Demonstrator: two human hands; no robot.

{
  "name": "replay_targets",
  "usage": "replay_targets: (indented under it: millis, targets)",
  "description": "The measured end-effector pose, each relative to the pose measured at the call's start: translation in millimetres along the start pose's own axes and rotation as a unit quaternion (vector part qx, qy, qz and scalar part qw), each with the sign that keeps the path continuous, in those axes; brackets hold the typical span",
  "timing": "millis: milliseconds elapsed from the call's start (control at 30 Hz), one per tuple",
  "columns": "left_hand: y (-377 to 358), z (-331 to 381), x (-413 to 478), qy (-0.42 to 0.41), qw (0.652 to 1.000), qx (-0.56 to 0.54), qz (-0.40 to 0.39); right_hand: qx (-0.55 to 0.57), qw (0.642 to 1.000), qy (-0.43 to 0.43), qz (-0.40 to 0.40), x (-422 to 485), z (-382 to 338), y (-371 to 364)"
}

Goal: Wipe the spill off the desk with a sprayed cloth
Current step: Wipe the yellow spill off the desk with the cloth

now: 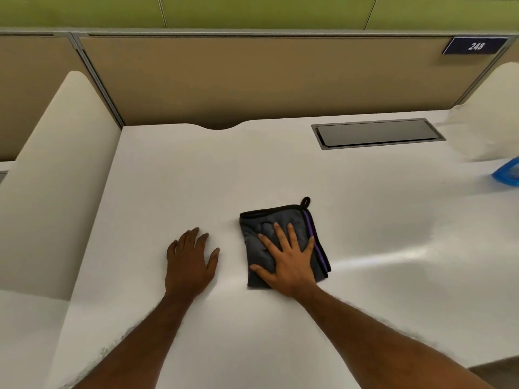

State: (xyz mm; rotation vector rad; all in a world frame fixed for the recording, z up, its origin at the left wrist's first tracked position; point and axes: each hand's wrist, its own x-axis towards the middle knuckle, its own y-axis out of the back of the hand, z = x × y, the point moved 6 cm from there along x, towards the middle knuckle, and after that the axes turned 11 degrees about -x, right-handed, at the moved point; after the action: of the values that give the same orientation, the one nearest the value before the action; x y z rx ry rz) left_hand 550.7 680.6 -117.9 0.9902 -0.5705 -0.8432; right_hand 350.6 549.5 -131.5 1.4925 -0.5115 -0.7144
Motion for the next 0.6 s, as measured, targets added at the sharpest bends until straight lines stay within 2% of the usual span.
replay_targets:
  millis: [133, 267, 400, 500, 600]
  targets:
    - [-2.6, 22.5, -10.5, -0.033, 0.999, 0.001, -0.002, 0.011, 1.000, -0.009, -0.014, -3.9, 0.1, 1.5]
    - [-7.1, 44.3, -14.7, -0.036, 0.999, -0.009, -0.022, 0.125, 0.991, -0.028, 0.026, -13.4, 17.3, 17.8]
    - [-14.0, 63.0, -15.0, 0.004, 0.996, -0.081, -0.045, 0.177, 0.974, -0.105, 0.090, -27.1, 59.3, 27.9]
    - [-16.3, 76.5, -12.4, 0.029, 0.992, -0.108, -0.050, 0.177, 0.970, -0.142, 0.091, -30.2, 83.9, 32.9]
    - [-20.6, 81.9, -8.7, 0.082, 0.987, -0.121, -0.071, 0.191, 0.966, -0.166, 0.053, -26.5, 97.7, 35.2]
